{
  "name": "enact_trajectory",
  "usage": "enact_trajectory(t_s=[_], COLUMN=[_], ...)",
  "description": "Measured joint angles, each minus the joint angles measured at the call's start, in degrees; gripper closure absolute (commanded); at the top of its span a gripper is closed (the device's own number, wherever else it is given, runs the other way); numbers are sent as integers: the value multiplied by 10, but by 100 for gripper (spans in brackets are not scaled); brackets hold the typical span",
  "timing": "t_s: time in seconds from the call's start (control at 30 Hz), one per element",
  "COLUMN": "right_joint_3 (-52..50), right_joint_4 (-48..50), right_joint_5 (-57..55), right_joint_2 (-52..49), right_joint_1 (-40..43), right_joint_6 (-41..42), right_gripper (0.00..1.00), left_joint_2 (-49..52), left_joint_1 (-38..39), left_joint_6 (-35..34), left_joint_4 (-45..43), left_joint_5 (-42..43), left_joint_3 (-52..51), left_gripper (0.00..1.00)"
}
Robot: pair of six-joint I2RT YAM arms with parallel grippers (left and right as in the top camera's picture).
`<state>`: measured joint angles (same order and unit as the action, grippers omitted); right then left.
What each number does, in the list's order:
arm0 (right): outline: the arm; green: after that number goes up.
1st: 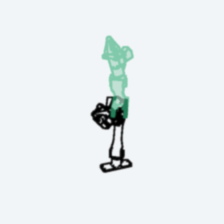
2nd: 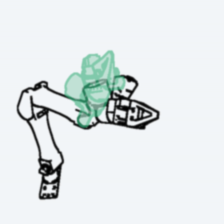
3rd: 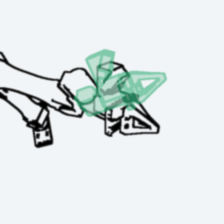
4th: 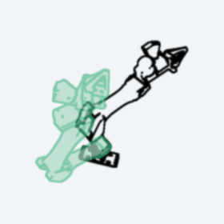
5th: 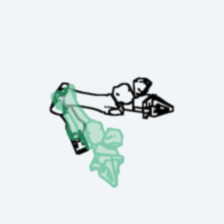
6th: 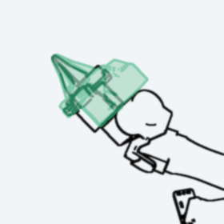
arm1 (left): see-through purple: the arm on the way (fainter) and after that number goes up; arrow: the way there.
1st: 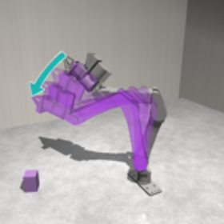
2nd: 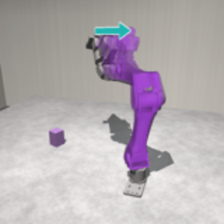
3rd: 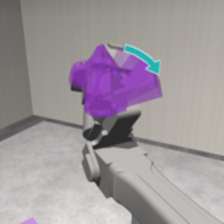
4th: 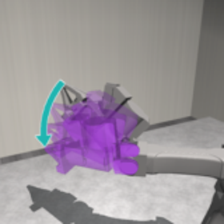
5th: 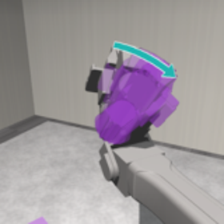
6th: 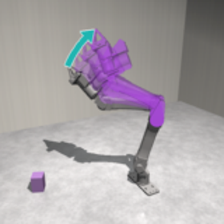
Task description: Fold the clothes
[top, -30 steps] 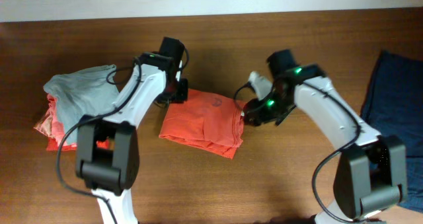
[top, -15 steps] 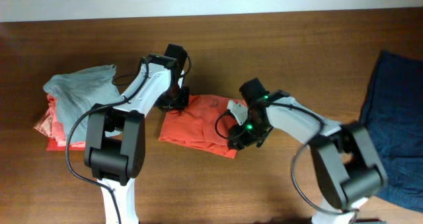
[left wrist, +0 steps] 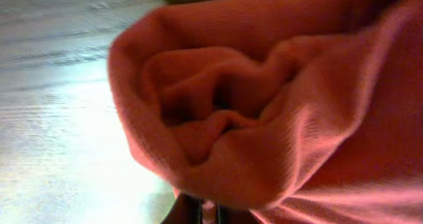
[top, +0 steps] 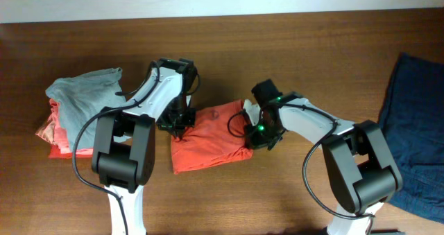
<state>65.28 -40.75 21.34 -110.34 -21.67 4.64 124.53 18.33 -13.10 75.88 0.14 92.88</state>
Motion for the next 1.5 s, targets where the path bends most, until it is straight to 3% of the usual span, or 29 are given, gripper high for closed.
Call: enact_trajectory(t_s=[0.1,0.3,0.6,0.73,0.8,0.87,1.17,1.27,1.37,1.5], right_joint_3=[12,41,113,148,166,182,195,197,196,191], right_joint_4=[28,25,-94,-143,-157,-168,-210,-221,-220,-207], right_joint_5=[-50,-165,-240,-268,-273,-271,-176,-112,-53,-6], right_joint_2=[1,-9,-38,-42,-42,-40,9,14,14,14], right_joint_1=[16,37,65,83,85,85,85,84,78,49], right_joint_6=[-2,-10,-15,-15,-14,-15,-16,-16,-17,-15], right_gripper=[66,52,52,51,51,51,51,53,59,60], left_joint_2=[2,2,0,-25,-43,-65,-92,-92,-92,-92], left_joint_1=[12,48,60,60,59,59,56,52,48,36], left_joint_6=[-2,-15,-43,-47,-49,-51,-52,-50,-36,-17], left_joint_4=[5,13,24,20,15,12,-29,-92,-162,-221], left_joint_5=[8,33,31,16,11,7,2,-14,-33,-40], left_joint_3=[0,0,-2,-9,-9,-9,-10,-10,-9,-10], left_gripper=[100,100,99,87,64,59,61,78,83,86])
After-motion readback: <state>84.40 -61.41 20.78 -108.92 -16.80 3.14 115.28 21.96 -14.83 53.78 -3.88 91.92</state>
